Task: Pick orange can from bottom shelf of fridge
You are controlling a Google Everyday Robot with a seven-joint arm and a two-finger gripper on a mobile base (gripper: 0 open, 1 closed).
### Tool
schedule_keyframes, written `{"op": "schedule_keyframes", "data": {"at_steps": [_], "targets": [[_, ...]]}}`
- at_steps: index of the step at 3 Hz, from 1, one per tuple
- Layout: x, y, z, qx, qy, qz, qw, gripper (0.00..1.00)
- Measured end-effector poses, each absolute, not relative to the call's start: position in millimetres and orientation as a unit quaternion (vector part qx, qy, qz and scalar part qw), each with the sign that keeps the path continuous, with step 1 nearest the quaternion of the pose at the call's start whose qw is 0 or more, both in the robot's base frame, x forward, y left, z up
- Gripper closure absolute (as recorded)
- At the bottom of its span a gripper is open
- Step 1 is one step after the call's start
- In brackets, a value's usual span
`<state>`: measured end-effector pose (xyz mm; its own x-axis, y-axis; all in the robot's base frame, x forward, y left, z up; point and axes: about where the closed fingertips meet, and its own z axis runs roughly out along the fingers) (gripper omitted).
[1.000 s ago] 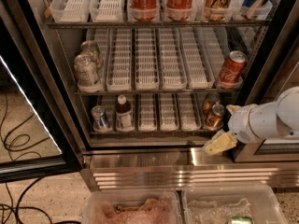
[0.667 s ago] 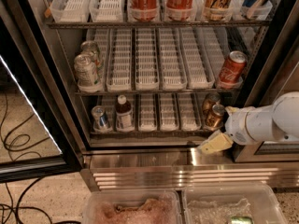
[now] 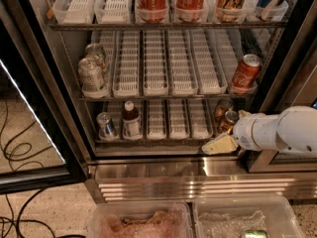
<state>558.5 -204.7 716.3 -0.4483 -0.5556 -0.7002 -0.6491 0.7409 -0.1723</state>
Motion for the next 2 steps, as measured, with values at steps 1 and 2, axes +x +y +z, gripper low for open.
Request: {"op": "schedule_keyframes", "data": {"at_steps": [1, 2], "targets": [[560.6, -203.2, 714.4, -0.354, 0.849, 0.060, 0.386, 0.00], [568.0, -202.1, 707.6, -0.366, 0.846, 0.056, 0.384, 0.00]]}}
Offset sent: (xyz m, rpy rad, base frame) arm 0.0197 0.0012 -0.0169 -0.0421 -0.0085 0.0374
